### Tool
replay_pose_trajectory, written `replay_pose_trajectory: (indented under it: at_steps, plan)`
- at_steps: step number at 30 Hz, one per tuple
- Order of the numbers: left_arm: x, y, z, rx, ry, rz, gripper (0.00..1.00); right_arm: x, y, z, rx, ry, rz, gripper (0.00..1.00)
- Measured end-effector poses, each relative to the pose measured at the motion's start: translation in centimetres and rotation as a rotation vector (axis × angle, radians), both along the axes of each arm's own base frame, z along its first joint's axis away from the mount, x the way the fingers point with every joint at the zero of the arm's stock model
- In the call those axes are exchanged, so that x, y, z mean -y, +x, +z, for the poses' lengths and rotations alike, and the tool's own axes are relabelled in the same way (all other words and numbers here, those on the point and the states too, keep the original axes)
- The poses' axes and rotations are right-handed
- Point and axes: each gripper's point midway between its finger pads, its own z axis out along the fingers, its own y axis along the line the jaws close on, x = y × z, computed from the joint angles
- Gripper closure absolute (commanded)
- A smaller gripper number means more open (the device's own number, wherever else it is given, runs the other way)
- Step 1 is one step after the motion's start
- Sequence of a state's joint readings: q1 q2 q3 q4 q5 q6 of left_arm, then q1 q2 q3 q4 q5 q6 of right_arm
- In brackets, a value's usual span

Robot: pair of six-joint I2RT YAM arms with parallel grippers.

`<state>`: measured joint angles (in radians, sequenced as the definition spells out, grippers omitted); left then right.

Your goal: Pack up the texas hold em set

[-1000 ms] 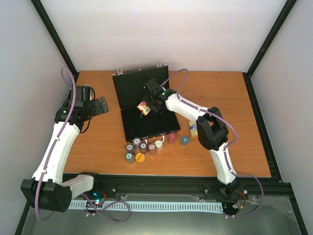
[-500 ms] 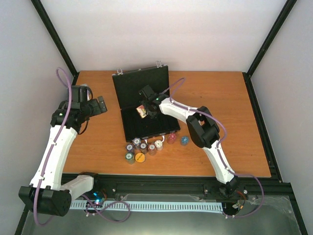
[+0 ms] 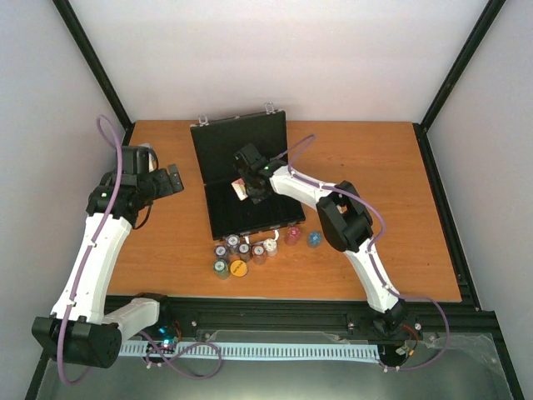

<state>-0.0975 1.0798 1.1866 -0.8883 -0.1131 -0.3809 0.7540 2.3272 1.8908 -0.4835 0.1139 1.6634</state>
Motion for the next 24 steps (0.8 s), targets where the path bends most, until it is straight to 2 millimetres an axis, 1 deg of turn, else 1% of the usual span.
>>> replay_pose_trajectory:
  at_steps: [5, 7, 9, 11, 14, 17, 19, 21, 24]
  plan:
    - [0.0, 0.0, 0.0, 0.000, -0.001, -0.002, 0.00, -0.1, -0.5, 0.5, -0.002, -0.044, 0.079, 0.00]
    - [0.0, 0.0, 0.0, 0.000, -0.001, -0.001, 0.00, 0.2, -1.1, 0.5, -0.011, -0.075, 0.119, 0.00]
    - [0.0, 0.0, 0.0, 0.000, 0.000, -0.002, 0.00, 0.7, -1.9, 0.9, -0.018, -0.111, 0.168, 0.00]
    - [0.0, 0.0, -0.2, -0.004, 0.002, -0.003, 0.00, 1.2, -2.5, 2.0, -0.010, -0.146, 0.219, 0.00]
    - [0.0, -0.1, -0.5, -0.012, 0.003, -0.003, 0.00, 2.0, -3.4, 4.4, 0.027, -0.209, 0.313, 0.00]
    - [0.0, -0.1, -0.6, -0.016, 0.003, -0.003, 0.00, 2.5, -3.6, 6.7, 0.094, -0.282, 0.424, 0.00]
    - [0.0, -0.1, -0.6, -0.015, 0.004, -0.003, 0.00, 2.2, -3.4, 7.9, 0.157, -0.337, 0.540, 0.00]
    - [0.0, -0.1, -0.6, -0.015, 0.004, -0.003, 0.00, 1.2, -3.0, 8.8, 0.226, -0.373, 0.670, 0.00]
    - [-0.1, -0.1, -0.6, -0.015, 0.007, 0.001, 0.00, -0.2, -2.8, 9.3, 0.321, -0.409, 0.838, 0.00]
